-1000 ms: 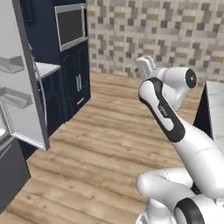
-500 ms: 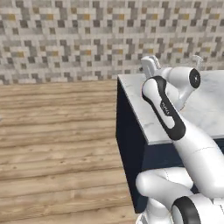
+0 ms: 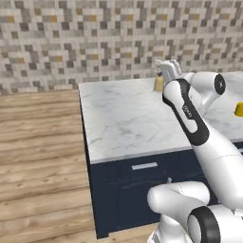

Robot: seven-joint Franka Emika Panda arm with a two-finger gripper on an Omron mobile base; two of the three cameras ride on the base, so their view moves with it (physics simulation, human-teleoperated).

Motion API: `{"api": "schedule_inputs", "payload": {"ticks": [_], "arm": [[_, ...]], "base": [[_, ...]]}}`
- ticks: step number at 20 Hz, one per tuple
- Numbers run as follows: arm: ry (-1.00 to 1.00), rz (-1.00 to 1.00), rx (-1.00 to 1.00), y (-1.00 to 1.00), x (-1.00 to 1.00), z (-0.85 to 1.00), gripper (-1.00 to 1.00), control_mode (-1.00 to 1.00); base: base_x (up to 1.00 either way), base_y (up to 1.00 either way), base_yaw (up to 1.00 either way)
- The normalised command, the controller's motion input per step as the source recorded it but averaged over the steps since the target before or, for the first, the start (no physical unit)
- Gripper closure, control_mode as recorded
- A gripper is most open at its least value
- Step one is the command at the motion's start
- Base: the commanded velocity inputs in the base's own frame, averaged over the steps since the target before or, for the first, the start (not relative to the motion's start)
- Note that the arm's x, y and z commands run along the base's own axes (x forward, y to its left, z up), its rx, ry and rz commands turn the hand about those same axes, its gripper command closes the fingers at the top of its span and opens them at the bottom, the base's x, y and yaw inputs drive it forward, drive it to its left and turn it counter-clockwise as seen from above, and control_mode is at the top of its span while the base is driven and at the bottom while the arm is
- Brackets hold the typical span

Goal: Move the mug from next to the sink to the open cabinet. Then, move the bowl with the pear to the fridge to clear the area for faucet cleaning.

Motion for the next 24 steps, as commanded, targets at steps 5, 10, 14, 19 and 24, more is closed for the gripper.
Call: {"api": "schedule_inputs", "payload": {"ticks": [5,10,14,19,24], "arm": [[0.0,0.0,0.0,0.0,0.0,0.0,-1.0,1.0],[0.0,0.0,0.0,0.0,0.0,0.0,-1.0,1.0],[0.0,0.0,0.0,0.0,0.0,0.0,-1.0,1.0],[0.0,0.0,0.0,0.0,0.0,0.0,-1.0,1.0],[0.01,0.04,0.0,-0.05,0.02,-0.04,-1.0,-1.0]], "base": [[-0.24,-1.0,-0.26],[0.12,-1.0,-0.11],[0.44,-1.0,0.01],[0.61,-1.0,0.11],[0.38,-0.72,0.12]]}}
